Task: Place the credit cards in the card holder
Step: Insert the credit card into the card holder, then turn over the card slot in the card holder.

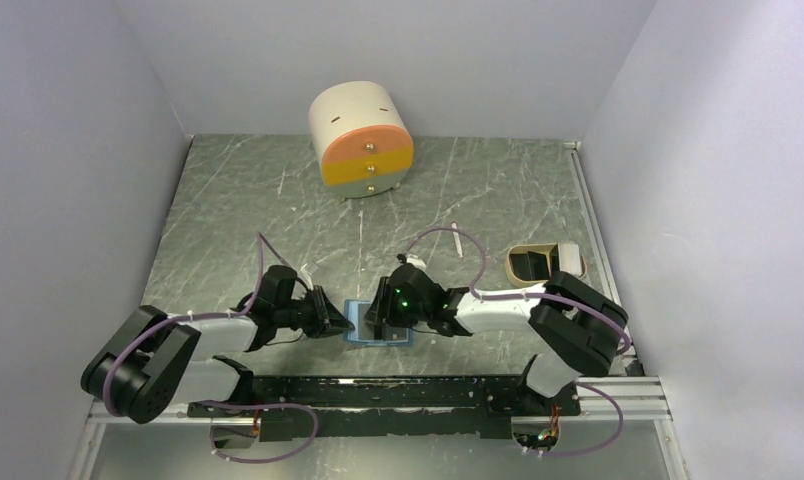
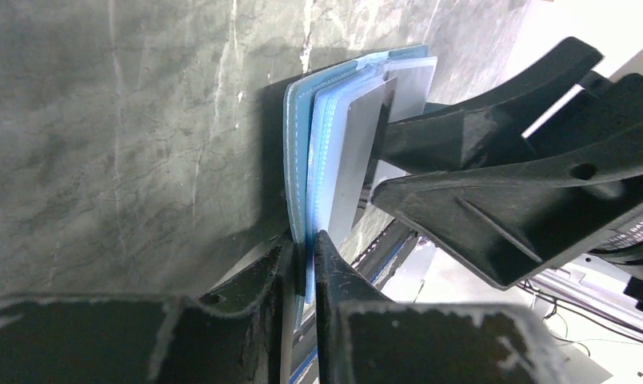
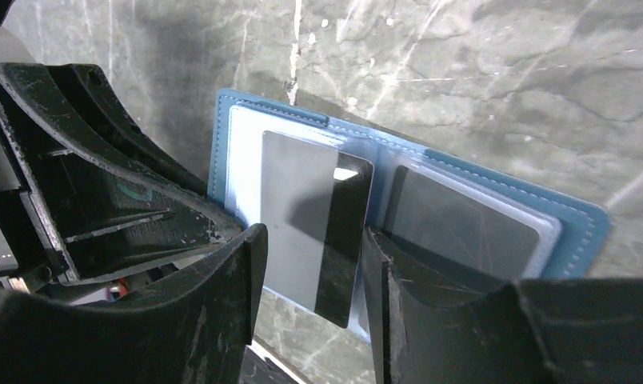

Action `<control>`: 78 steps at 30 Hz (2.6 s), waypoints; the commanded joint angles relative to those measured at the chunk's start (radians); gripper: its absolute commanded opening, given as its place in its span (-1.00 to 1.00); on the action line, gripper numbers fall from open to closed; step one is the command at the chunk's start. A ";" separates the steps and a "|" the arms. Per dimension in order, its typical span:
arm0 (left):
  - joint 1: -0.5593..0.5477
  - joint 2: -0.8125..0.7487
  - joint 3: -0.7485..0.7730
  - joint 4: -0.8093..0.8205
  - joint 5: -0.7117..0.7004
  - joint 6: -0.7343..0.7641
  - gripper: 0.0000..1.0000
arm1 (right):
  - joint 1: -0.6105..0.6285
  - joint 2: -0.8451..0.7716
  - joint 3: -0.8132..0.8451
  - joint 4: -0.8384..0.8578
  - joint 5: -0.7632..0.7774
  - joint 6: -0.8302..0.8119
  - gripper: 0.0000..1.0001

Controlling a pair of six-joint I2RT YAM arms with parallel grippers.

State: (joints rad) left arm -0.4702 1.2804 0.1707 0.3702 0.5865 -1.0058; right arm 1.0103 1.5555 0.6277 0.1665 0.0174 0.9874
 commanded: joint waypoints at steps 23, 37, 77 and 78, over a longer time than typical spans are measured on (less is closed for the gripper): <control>0.002 -0.113 -0.019 0.022 0.035 0.016 -0.42 | 0.008 0.038 -0.097 0.224 -0.125 0.102 -0.22; 0.001 -0.176 -0.032 0.057 0.047 -0.016 -0.35 | -0.002 0.022 -0.154 0.252 -0.089 0.102 -0.57; -0.023 0.038 -0.047 0.355 0.151 -0.070 -0.82 | -0.046 0.043 -0.224 0.365 -0.121 0.092 -0.70; -0.027 0.040 -0.046 0.355 0.147 -0.070 -0.82 | -0.047 0.041 -0.224 0.363 -0.119 0.089 -0.70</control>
State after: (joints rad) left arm -0.4736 1.2877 0.1112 0.6838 0.7025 -1.0752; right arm 0.9676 1.5867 0.4213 0.5358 -0.1085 1.0946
